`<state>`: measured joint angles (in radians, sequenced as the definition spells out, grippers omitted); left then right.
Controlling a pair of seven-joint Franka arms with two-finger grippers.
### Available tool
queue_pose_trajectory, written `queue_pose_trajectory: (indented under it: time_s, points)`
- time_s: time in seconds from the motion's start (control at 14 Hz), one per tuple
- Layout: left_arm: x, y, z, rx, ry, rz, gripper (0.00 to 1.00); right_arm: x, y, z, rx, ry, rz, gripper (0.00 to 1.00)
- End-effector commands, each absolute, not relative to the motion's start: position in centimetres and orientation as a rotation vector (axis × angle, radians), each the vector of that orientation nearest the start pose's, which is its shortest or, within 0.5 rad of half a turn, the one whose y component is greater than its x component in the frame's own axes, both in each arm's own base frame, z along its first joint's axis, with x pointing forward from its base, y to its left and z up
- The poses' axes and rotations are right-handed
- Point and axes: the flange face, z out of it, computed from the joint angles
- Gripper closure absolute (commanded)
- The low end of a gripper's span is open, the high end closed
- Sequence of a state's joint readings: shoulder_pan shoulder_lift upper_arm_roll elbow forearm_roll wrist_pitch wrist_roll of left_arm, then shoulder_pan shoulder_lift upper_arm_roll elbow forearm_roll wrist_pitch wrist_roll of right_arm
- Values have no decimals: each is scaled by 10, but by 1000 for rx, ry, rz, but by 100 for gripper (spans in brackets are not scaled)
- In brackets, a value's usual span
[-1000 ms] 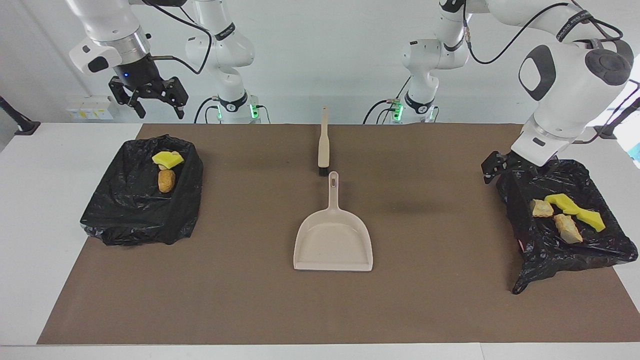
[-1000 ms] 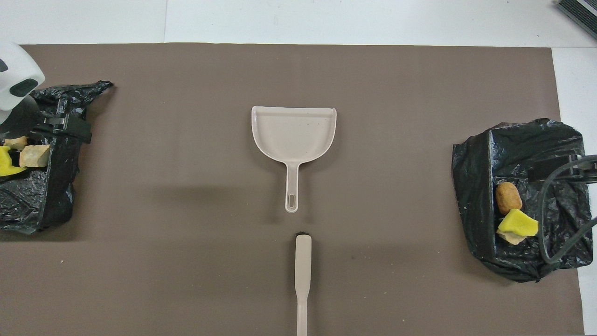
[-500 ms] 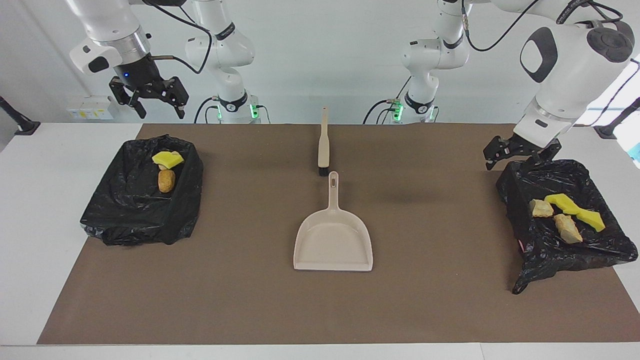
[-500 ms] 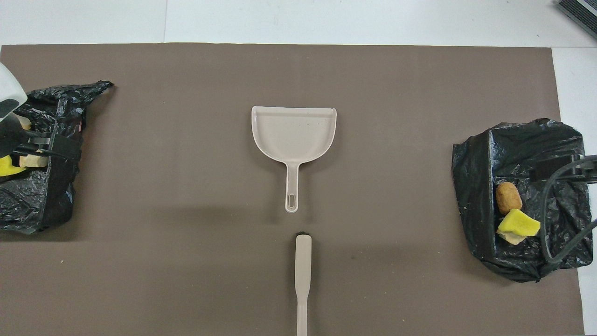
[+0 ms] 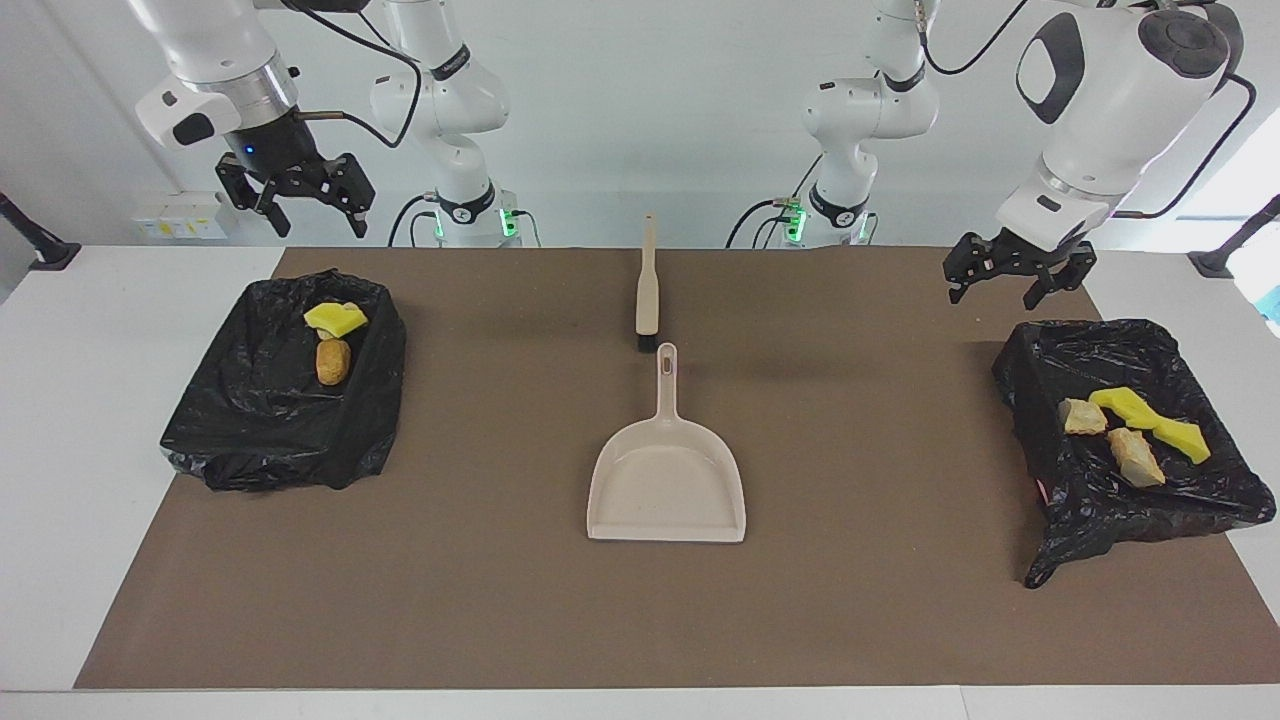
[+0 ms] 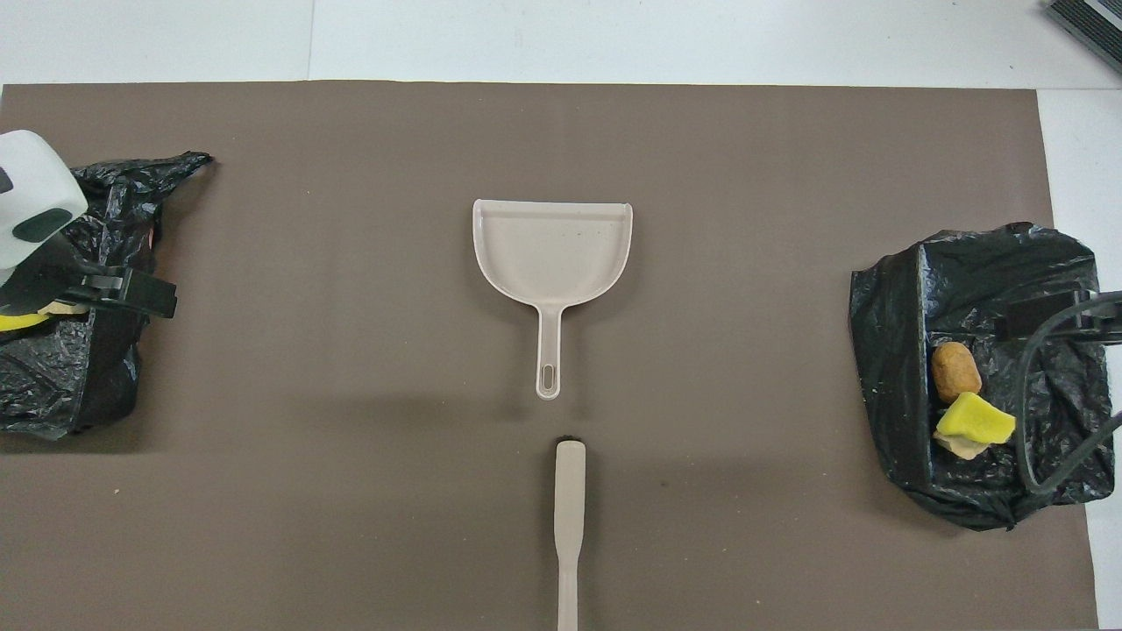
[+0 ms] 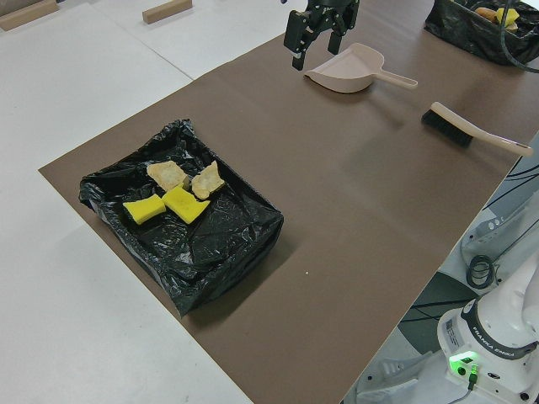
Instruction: Sweep and dump trash in bin
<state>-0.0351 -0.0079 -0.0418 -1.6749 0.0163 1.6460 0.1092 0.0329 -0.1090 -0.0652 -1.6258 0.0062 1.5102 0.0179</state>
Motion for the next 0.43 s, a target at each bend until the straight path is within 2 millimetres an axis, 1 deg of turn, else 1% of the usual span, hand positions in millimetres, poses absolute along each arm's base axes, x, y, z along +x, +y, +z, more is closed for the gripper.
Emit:
queue_pose_trajectory:
  time_s: [0.0, 0.36]
  points:
    - [550, -40, 590, -3128, 303, 12, 0, 505, -24, 652, -3131, 78, 24, 0]
    - [550, -39, 589, -3132, 293, 17, 0, 504, -24, 651, -3131, 81, 34, 0]
